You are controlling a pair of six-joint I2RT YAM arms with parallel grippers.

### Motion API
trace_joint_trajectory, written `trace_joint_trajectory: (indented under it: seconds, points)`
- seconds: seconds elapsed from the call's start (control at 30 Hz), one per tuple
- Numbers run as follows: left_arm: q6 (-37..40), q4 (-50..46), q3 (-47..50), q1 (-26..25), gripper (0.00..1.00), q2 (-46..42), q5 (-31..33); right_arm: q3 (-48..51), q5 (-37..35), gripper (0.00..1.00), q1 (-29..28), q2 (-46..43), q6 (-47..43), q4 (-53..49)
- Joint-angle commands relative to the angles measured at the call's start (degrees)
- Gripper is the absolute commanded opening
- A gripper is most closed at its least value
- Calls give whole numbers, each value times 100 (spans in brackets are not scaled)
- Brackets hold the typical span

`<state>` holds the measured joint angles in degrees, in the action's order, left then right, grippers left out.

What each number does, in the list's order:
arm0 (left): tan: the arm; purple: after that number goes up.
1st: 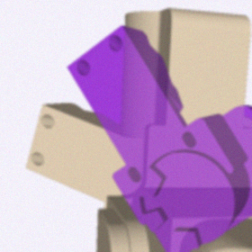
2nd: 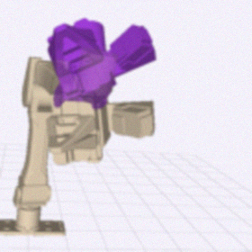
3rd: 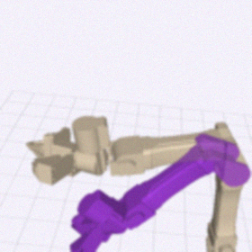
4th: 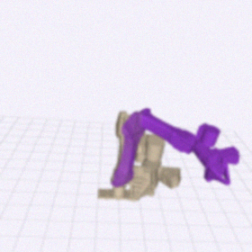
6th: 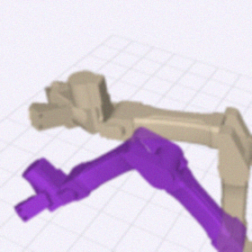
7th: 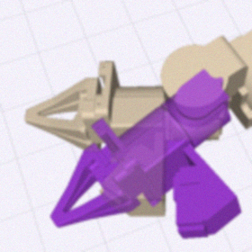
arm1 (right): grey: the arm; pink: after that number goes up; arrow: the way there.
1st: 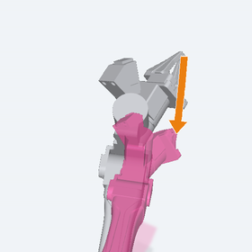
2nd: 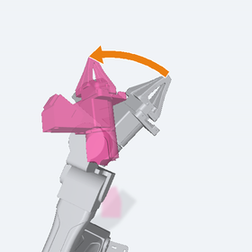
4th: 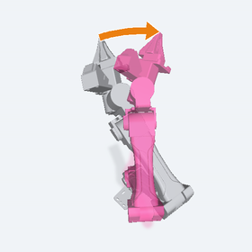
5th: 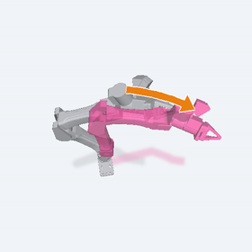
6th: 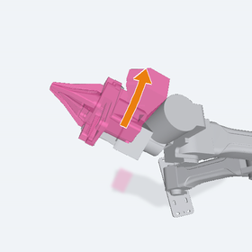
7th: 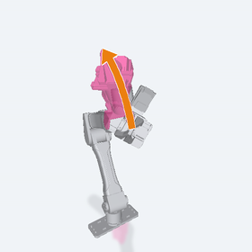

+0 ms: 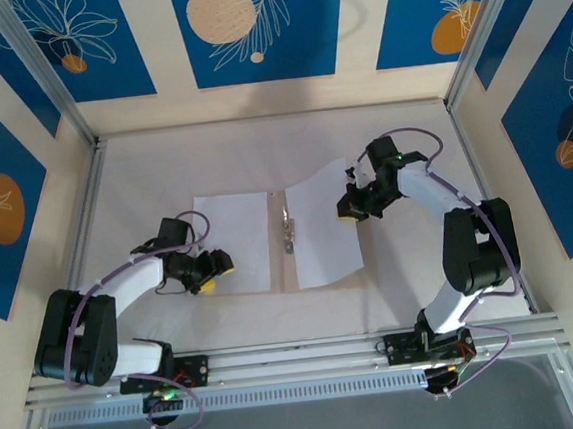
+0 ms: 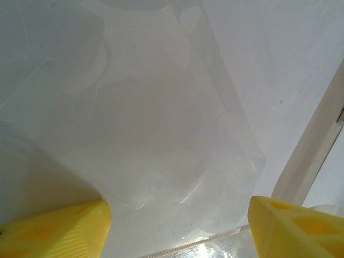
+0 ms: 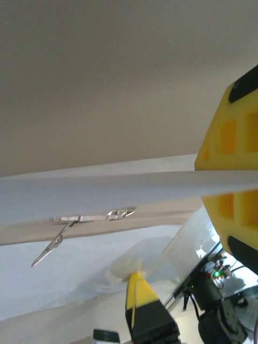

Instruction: Put the files into the folder

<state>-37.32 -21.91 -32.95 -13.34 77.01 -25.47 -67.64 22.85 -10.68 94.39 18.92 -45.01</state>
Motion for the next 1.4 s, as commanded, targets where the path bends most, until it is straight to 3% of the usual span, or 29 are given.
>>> trace_joint_trajectory:
  seconds: [0.0,0.27,0.67,1.03,1.37]
  points:
    - [92,-325,66,93,71,138,254,-218,419,0,74,173,289,-455]
    - [85,-297,102,94,71,118,236,-144,683,0,289,336,775,-486]
    - [90,-263,121,94,71,132,226,-108,763,0,227,-145,432,-627]
    - [61,-251,125,95,71,114,220,383,1501,0,176,-446,1596,-44]
    - [59,-239,137,96,71,122,218,490,1651,0,190,-575,1610,117]
